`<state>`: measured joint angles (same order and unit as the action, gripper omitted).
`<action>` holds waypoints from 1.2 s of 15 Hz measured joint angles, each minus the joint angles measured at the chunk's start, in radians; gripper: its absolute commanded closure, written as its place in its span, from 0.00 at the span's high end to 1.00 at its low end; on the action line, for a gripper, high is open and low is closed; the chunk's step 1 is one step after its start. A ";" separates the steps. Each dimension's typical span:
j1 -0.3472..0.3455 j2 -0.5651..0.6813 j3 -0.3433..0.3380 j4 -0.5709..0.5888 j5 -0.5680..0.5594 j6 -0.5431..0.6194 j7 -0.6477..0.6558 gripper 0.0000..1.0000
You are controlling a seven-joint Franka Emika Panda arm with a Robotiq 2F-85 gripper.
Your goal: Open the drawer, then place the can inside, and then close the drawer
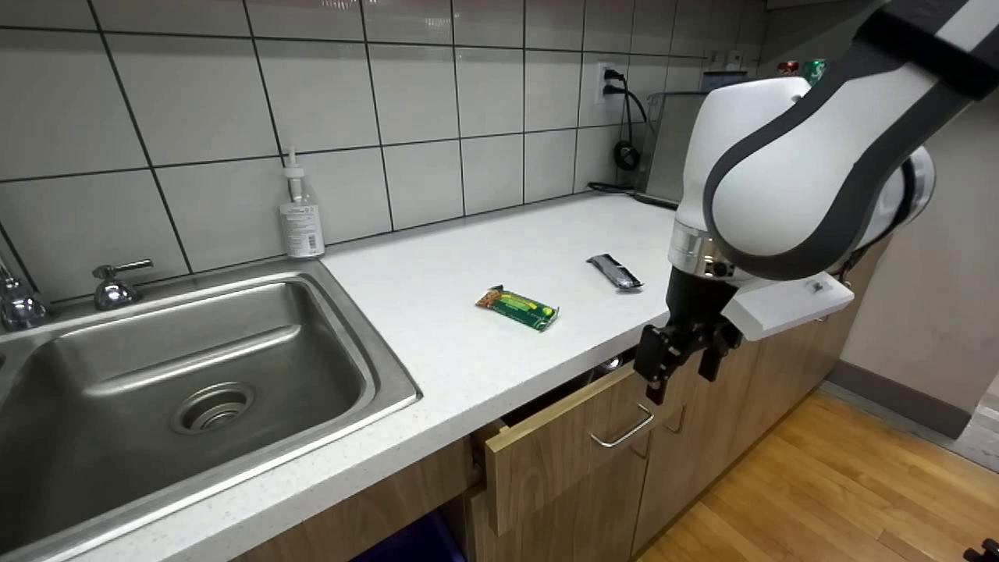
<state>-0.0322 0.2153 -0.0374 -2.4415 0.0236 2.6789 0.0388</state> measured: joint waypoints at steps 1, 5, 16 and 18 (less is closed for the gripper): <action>0.005 -0.027 0.000 -0.018 0.000 0.000 0.002 1.00; 0.015 -0.123 0.000 -0.069 -0.011 -0.003 0.022 1.00; 0.016 -0.278 0.000 -0.107 -0.118 -0.038 0.105 1.00; 0.016 -0.278 0.000 -0.109 -0.119 -0.038 0.105 1.00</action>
